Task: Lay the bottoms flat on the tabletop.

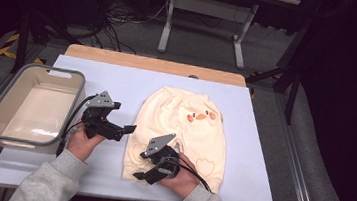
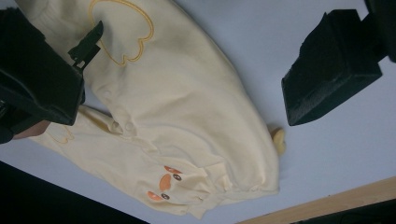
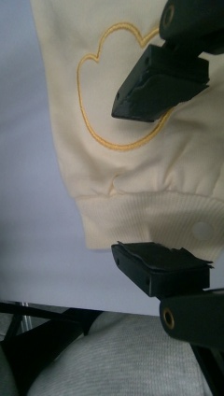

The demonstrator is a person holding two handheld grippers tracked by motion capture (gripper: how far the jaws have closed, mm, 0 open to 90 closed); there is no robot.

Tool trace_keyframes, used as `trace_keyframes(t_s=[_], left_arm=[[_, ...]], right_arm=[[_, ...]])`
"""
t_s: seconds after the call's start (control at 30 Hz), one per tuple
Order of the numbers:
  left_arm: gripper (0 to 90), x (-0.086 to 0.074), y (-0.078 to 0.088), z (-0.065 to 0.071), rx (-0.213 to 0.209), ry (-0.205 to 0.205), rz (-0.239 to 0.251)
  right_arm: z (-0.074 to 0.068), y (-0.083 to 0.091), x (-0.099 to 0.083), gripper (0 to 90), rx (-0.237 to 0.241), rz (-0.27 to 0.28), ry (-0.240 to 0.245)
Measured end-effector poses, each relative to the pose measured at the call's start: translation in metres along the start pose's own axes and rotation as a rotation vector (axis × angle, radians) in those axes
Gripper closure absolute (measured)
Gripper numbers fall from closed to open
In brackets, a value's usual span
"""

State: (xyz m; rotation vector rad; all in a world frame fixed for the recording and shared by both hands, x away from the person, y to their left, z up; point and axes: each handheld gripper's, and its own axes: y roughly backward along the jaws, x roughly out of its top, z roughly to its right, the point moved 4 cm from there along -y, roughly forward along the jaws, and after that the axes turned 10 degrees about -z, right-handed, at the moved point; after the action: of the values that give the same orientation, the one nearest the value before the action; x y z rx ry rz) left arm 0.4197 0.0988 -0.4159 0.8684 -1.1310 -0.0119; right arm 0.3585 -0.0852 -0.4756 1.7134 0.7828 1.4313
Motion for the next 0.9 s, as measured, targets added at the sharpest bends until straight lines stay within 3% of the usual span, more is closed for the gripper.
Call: trace_keyframes(t_s=[0.2,0.23,0.33,0.37,0.4,0.43,0.5,0.53,0.7,0.9], left_arm=[[0.0,-0.001,-0.001,-0.002,-0.007,0.016,0.002],[0.0,-0.001,0.0,-0.003,-0.007,0.019,0.008],[0.0,0.0,0.001,-0.004,-0.007,0.025,0.02],[0.0,0.0,0.001,-0.004,-0.012,0.03,0.02],[0.0,0.0,0.001,-0.004,-0.016,0.033,0.022],[0.0,0.0,0.001,-0.004,-0.013,0.038,0.022],[0.0,0.0,0.001,-0.005,-0.009,0.034,0.024],[0.0,0.001,0.0,-0.005,-0.004,0.045,0.022],[0.3,0.007,-0.003,-0.011,-0.01,0.068,0.03],[1.4,0.014,-0.016,-0.022,0.016,0.113,-0.001]], right_arm=[[-0.001,-0.003,-0.002,31.8,-0.01,-0.031,0.002],[-0.001,-0.004,-0.002,35.2,-0.05,-0.037,0.018],[-0.004,-0.005,-0.002,38.6,-0.067,-0.034,0.008],[-0.001,-0.004,-0.004,41.5,-0.093,-0.042,0.027],[-0.002,-0.004,-0.004,43.7,-0.092,-0.036,0.012],[-0.001,-0.003,-0.004,51.5,-0.111,-0.029,-0.014],[0.0,-0.002,-0.005,54.6,-0.116,-0.029,-0.017],[0.0,-0.001,-0.005,62.4,-0.13,-0.027,-0.056],[-0.002,0.001,-0.004,83.4,-0.156,-0.037,-0.083],[-0.004,0.008,-0.004,84.3,-0.141,-0.002,-0.096]])
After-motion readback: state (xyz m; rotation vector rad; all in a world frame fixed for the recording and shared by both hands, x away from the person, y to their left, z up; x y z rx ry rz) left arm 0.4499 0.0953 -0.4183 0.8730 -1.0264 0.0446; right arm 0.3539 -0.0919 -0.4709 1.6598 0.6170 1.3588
